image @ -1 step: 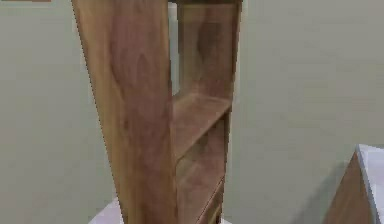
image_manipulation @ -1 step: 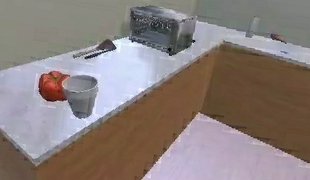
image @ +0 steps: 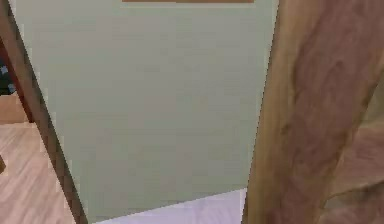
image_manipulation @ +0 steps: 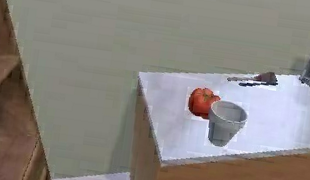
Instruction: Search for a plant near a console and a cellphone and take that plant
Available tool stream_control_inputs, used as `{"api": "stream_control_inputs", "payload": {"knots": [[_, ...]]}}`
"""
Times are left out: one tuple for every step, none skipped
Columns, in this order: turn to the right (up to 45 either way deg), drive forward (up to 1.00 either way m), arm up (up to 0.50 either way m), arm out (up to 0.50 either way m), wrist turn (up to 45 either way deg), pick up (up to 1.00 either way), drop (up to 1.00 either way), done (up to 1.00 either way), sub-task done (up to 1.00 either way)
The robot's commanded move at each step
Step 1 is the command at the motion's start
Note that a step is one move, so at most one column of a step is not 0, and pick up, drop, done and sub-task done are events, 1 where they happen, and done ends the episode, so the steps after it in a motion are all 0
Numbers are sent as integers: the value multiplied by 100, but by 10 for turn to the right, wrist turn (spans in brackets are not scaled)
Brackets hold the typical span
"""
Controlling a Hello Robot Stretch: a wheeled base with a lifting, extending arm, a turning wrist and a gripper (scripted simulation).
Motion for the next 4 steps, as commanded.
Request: {"api": "stream_control_inputs", "payload": {"knots": [[-450, 0, 0, 0, 0, 0, 0, 0, 0], [-450, 0, 0, 0, 0, 0, 0, 0, 0], [-150, 0, 0, 0, 0, 0, 0, 0, 0], [0, 15, 0, 0, 0, 0, 0, 0, 0]]}}
